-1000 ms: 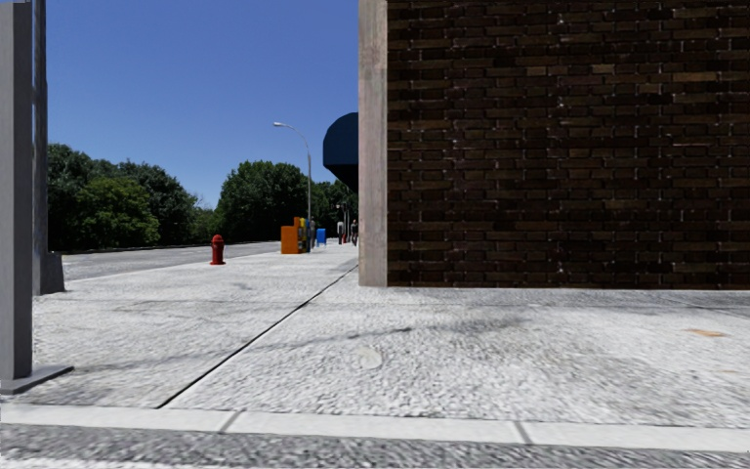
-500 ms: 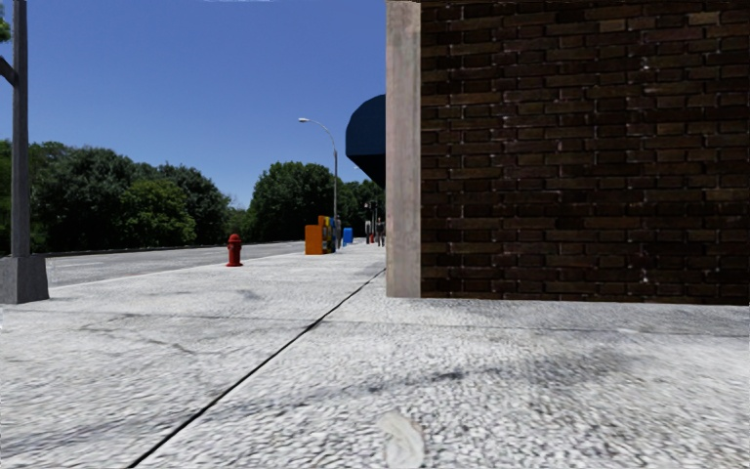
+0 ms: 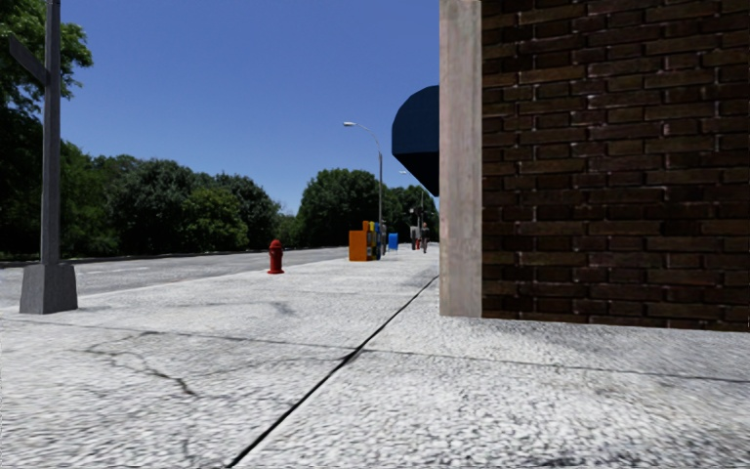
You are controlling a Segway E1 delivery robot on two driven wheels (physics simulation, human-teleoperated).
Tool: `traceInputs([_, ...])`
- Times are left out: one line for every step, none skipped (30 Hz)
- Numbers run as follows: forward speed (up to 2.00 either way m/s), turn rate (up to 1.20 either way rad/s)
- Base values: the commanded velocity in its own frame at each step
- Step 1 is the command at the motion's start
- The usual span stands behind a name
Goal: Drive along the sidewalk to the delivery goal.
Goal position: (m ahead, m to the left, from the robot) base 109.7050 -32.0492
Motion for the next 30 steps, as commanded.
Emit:
traceInputs([1.34,0.41])
traceInputs([1.34,0.41])
traceInputs([1.34,0.41])
traceInputs([1.34,0.41])
traceInputs([1.34,0.41])
traceInputs([1.34,0.41])
traceInputs([1.34,0.41])
traceInputs([1.34,0.41])
traceInputs([1.34,0.41])
traceInputs([1.34,0.41])
traceInputs([1.34,0.41])
traceInputs([1.34,0.41])
traceInputs([1.34,0.41])
traceInputs([1.34,0.41])
traceInputs([1.34,0.41])
traceInputs([1.34,0.41])
traceInputs([1.34,0.37])
traceInputs([1.34,0.00])
traceInputs([1.34,0.00])
traceInputs([1.47,0.00])
traceInputs([1.47,0.00])
traceInputs([2.00,0.00])
traceInputs([2.00,0.00])
traceInputs([2.00,0.00])
traceInputs([2.00,0.00])
traceInputs([2.00,0.00])
traceInputs([2.00,0.00])
traceInputs([2.00,0.00])
traceInputs([2.00,0.00])
traceInputs([2.00,0.00])
